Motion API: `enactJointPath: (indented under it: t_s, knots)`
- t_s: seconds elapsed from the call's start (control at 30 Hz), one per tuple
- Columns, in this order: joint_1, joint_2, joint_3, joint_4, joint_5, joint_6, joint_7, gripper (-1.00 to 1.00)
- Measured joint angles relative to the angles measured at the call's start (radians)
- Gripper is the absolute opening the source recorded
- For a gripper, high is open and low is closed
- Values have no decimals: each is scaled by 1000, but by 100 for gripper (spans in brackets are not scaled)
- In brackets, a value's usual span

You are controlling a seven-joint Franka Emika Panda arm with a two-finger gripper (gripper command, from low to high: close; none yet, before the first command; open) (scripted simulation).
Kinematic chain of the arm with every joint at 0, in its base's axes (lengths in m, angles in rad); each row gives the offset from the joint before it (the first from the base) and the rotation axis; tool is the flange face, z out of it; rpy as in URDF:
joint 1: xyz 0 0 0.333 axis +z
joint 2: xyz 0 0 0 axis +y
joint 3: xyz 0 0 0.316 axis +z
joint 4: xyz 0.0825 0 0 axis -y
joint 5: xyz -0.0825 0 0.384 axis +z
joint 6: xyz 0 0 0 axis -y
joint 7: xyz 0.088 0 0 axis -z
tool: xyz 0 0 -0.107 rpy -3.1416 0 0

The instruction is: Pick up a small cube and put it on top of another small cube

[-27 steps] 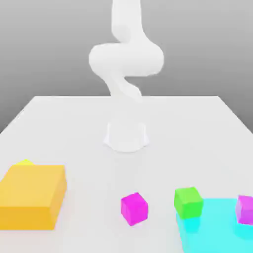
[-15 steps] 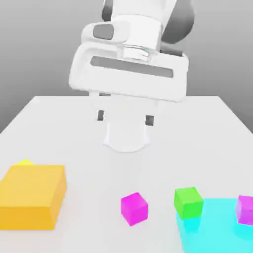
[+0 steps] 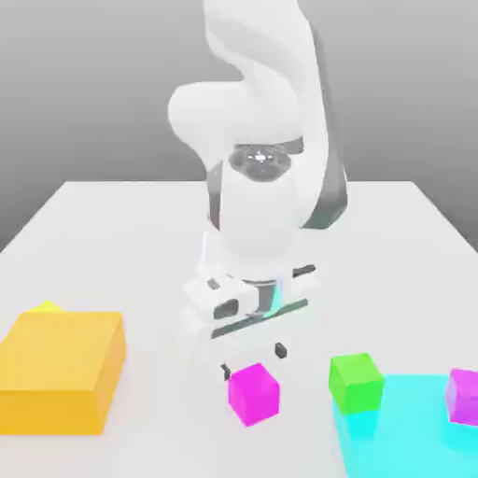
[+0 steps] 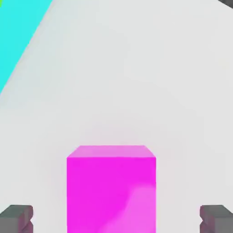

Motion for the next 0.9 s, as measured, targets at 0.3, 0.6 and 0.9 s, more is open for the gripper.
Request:
enactJointPath:
  t_s: [0.3,0.6,0.9]
  knots:
    - [14,113,-22,18,-34,98,26,0]
    - [-3,171,-8,18,-27,165,18,-100]
    - [9,107,-17,18,-40,90,31,-100]
